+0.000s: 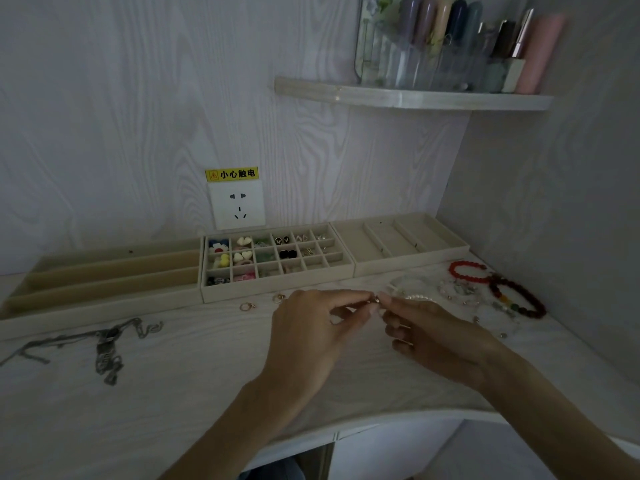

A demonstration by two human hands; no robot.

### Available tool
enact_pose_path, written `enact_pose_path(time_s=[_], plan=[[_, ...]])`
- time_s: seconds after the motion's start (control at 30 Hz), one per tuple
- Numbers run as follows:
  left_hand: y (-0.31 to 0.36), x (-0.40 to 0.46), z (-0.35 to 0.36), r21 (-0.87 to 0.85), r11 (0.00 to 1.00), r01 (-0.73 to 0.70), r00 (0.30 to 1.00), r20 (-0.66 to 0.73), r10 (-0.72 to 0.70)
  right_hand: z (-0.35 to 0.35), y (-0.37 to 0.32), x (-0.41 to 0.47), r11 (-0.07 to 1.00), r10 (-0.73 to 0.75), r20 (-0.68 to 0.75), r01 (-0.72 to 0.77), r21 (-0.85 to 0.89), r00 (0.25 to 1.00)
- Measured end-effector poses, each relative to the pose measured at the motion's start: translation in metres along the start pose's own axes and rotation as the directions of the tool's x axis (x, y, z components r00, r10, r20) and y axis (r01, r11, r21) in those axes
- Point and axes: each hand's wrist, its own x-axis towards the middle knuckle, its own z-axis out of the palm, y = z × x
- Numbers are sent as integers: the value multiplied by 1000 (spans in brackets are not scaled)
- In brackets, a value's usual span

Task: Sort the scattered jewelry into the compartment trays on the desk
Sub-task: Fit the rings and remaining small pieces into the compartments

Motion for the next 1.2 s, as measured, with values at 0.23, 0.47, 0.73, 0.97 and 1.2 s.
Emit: enact_pose_path(time_s=[0.23, 0.47, 0.73, 0.97, 1.2], plan=[[-4, 0, -2, -20, 999, 44, 996, -72, -45, 1, -4, 1, 941, -175, -79, 143, -307, 981], [-11, 8, -5, 148, 985, 90, 995, -52, -83, 9, -13, 18, 849, -359, -157, 252, -465, 920], [-24, 34, -21, 318, 948, 29, 1000, -16, -25, 15, -33, 50, 650, -540, -75, 358, -670, 839], [-46, 47, -43, 370, 924, 99, 995, -53, -86, 17, -58, 85, 548, -564, 14, 387, -742, 825], [-68, 41, -62, 566, 802, 190, 973, 3, -233, -5, -72, 147, 150, -530, 67, 171, -974, 845]])
